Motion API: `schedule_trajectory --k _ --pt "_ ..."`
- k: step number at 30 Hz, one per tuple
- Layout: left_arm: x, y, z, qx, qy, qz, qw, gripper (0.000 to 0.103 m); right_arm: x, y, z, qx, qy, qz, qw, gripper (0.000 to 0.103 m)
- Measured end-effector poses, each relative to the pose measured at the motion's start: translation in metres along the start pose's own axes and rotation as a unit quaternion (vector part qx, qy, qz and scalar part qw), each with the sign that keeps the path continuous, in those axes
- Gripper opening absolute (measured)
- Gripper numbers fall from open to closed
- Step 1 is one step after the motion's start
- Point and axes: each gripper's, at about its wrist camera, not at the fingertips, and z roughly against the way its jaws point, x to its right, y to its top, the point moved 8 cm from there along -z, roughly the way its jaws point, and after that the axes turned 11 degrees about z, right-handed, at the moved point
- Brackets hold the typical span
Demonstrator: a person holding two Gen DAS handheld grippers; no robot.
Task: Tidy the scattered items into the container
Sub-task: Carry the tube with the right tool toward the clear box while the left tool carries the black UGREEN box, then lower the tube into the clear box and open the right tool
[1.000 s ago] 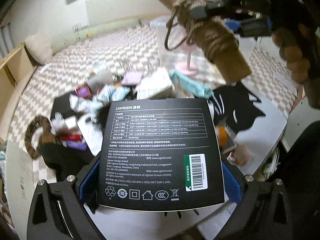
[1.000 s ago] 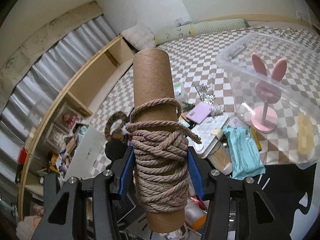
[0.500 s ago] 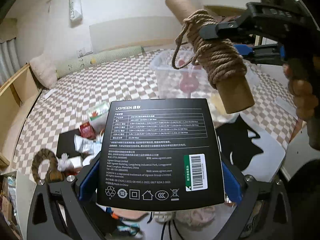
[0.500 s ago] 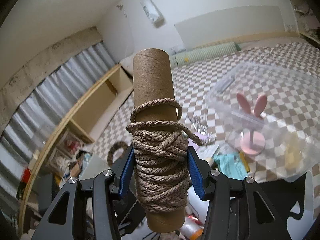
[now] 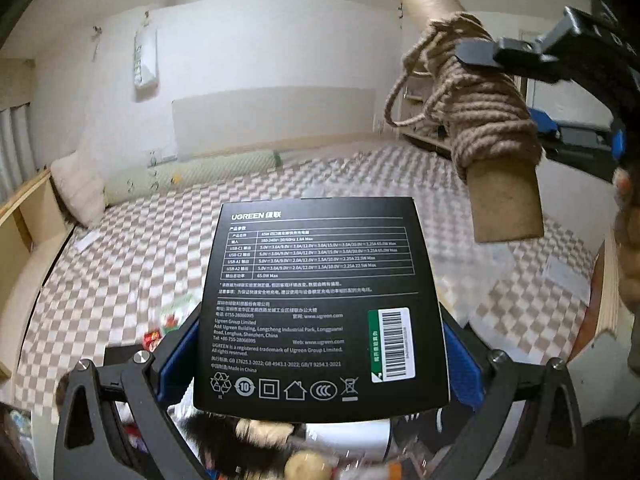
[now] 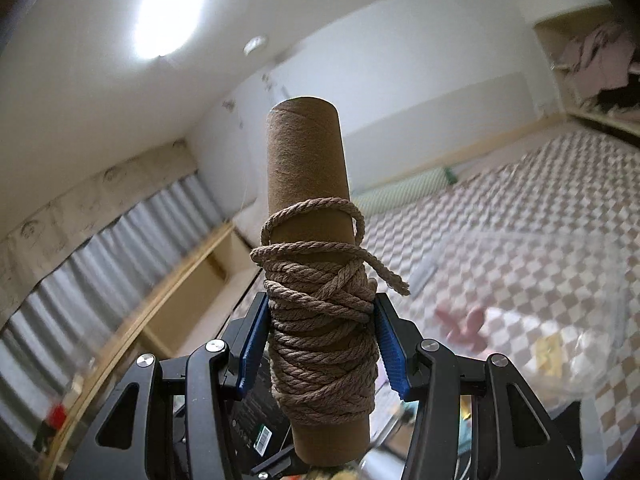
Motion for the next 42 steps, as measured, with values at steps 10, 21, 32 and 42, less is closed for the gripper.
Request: schedule_trajectory --k 10,21,32,42 --pt "0.016 0.048 -0.033 0.037 -0.020 0.017 0.9990 0.102 0.044 0.006 0.003 0.054 -0.097 0.006 0.994 0.052" --pt "0.040 0.077 -0.072 0.052 -0.059 0.042 0.9960 0.102 0.102 0.007 -0.003 0.085 -0.208 0.015 0.974 0.052" --pt "0.059 0.093 -0.111 0.070 -0.064 0.034 0.9949 0.102 0.148 -0.005 -0.022 0.047 -0.262 -0.008 0.964 0.052" --pt "0.069 0.099 -0.150 0.070 -0.051 0.007 0.9962 0.102 0.181 -0.028 -0.050 -0.032 -0.291 -0.004 0.956 0.052"
